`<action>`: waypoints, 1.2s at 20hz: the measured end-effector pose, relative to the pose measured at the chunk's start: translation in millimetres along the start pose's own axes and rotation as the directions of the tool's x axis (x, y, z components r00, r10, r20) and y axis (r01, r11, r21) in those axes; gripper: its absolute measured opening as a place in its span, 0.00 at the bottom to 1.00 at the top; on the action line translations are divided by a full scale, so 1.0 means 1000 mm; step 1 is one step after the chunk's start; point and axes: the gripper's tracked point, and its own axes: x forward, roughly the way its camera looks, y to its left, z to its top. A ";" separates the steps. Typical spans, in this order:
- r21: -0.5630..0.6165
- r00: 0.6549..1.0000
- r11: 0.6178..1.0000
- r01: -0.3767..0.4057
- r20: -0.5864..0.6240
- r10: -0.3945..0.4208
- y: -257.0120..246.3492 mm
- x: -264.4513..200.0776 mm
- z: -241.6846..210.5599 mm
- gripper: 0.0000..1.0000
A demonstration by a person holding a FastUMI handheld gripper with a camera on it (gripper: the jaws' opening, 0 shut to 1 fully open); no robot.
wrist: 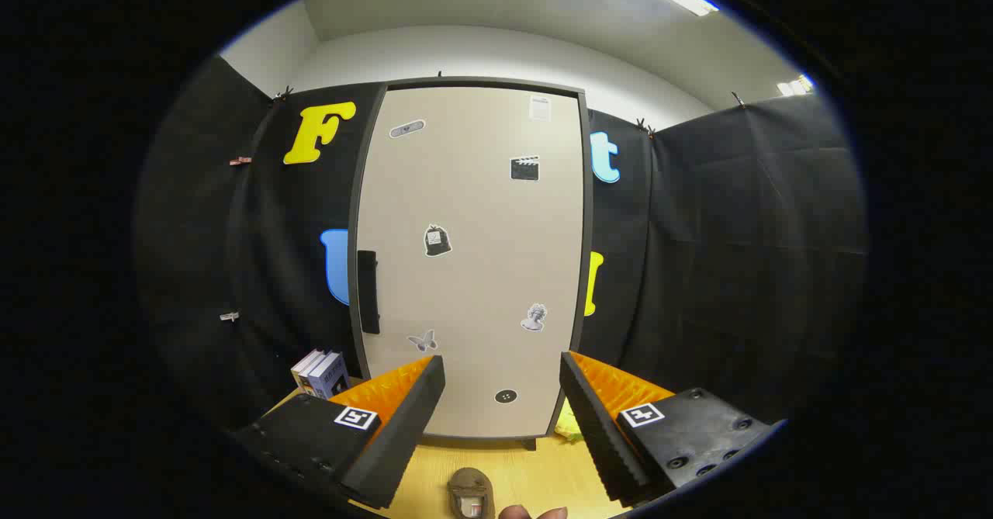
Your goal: Open the shoe cabinet door, grab the shoes and put them into the shoe cabinet, then close the shoe cabinet door.
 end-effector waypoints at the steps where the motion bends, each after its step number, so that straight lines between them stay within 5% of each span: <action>1: 0.004 1.000 1.000 0.001 0.002 -0.001 0.000 -0.001 0.001 0.97; 24: 0.026 0.999 1.000 -0.016 0.040 0.015 0.008 -0.012 0.020 0.97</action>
